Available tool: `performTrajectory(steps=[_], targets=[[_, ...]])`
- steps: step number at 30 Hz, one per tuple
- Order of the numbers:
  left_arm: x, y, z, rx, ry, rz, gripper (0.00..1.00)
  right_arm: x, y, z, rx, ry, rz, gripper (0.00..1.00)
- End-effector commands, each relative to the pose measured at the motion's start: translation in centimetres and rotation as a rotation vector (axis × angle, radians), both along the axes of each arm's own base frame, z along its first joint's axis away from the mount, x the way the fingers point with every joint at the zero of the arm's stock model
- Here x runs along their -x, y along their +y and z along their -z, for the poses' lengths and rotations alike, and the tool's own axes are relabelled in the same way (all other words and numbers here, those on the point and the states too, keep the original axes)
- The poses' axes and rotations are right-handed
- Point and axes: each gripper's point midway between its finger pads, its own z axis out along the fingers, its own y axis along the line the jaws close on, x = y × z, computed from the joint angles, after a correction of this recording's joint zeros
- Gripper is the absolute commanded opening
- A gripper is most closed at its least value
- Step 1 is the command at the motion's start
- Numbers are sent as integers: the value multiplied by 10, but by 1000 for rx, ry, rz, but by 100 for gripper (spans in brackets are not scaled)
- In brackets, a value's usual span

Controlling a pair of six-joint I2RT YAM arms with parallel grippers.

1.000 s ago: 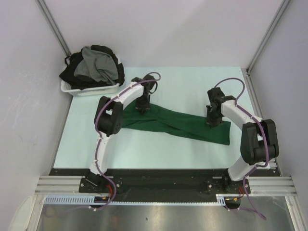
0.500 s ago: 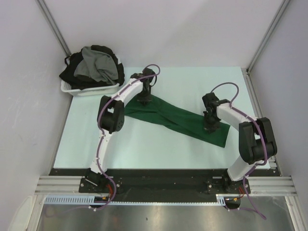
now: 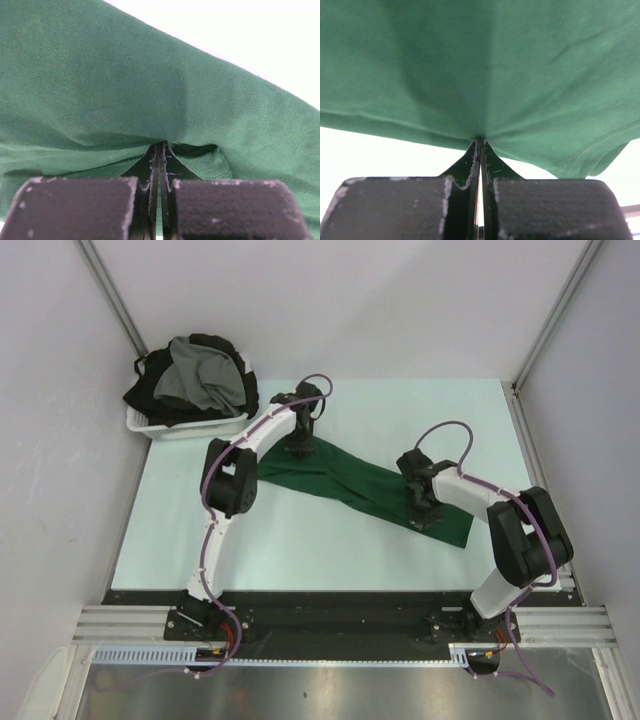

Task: Fold and stack the t-shirts
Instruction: Rotate the tshirt 90 degrees

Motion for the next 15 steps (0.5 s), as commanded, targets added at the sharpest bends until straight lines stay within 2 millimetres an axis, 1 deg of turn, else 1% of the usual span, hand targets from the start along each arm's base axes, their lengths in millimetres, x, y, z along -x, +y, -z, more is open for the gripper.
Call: performTrajectory(steps=[1,2,3,5,7,9,10,12,13,15], targets=[[-8,4,-30,19,-68,21,0,-29,10,-33,-9,-135,11,0],[-8,4,-31,17,-70,22,0,-30,9,-36,-2,-134,4,0],[-7,5,-30,16,-67,22,0,-39,13,-47,-10,-158,-2,0],[-6,4,-32,20,-66,20,0,-44,10,-55,13,-165,-9,0],[-7,4,-34,24,-69,13,0,-53,9,-66,22,-195,-12,0],[-7,3,-37,30,-74,11,0,-58,1,-72,59,-210,-16,0],[-8,3,-37,33,-76,8,0,-62,-7,-73,71,-213,-1,0],[-8,3,-38,34,-78,8,0,-64,-16,-70,80,-205,19,0],[-7,3,-39,32,-77,8,0,-64,-24,-65,86,-196,41,0],[-6,4,-39,27,-74,7,0,-65,-32,-59,94,-185,61,0]])
